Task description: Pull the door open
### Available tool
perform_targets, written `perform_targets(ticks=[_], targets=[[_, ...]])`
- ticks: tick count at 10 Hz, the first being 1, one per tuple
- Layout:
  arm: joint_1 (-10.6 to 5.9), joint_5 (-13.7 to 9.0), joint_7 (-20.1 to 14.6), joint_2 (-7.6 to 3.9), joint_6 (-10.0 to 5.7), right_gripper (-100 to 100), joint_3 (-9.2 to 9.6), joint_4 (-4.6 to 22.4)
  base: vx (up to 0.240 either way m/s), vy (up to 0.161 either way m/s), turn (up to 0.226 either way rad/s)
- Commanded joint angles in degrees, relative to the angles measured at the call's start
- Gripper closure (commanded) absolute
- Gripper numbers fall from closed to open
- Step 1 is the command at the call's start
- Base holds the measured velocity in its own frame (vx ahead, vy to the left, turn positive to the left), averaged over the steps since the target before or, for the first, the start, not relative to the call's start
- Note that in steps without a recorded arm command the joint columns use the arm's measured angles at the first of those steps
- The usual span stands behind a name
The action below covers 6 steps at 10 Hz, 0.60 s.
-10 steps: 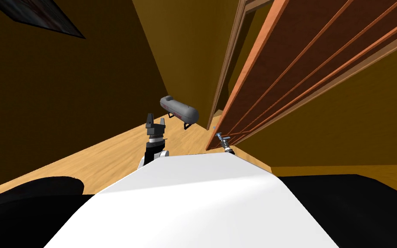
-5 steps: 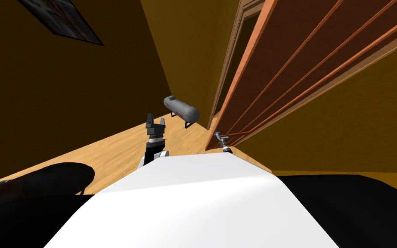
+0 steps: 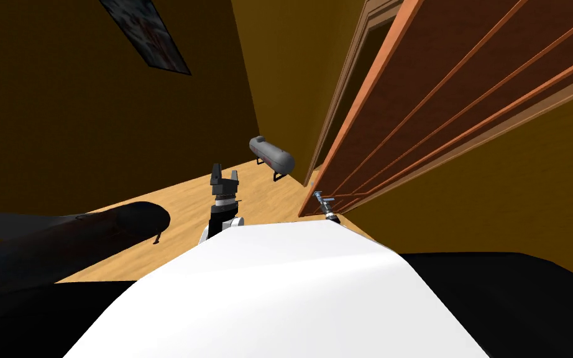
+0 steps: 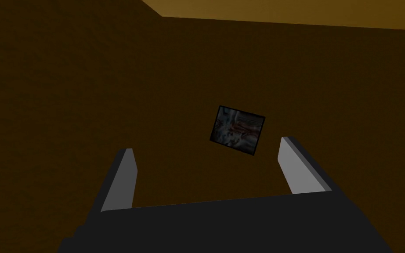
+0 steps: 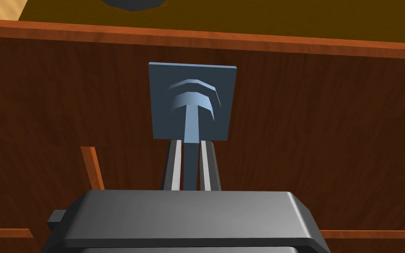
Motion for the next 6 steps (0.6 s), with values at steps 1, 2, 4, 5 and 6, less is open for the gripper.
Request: perform_targets(ticks=[1,2,4,5,6], targets=[[-0.34,0.0,-0.6,0.14,-1.20,100,0.37,1.6,-0.170,-0.072,0.157],[-0.50,-0.3,-1.0,-0.19,-1.96,100,0.25,2.6,-0.179,-0.055,0.189],[-0.71,-0.6,-1.5,-0.64,-3.00,100,0.09,4.0,-0.196,-0.062,0.166],[-0.83,-0.8,-1.8,-0.90,-3.60,100,-0.01,4.8,-0.179,-0.089,0.203],[-0.93,-1.0,-2.0,-1.12,-4.10,100,-0.09,5.4,-0.186,-0.107,0.201]])
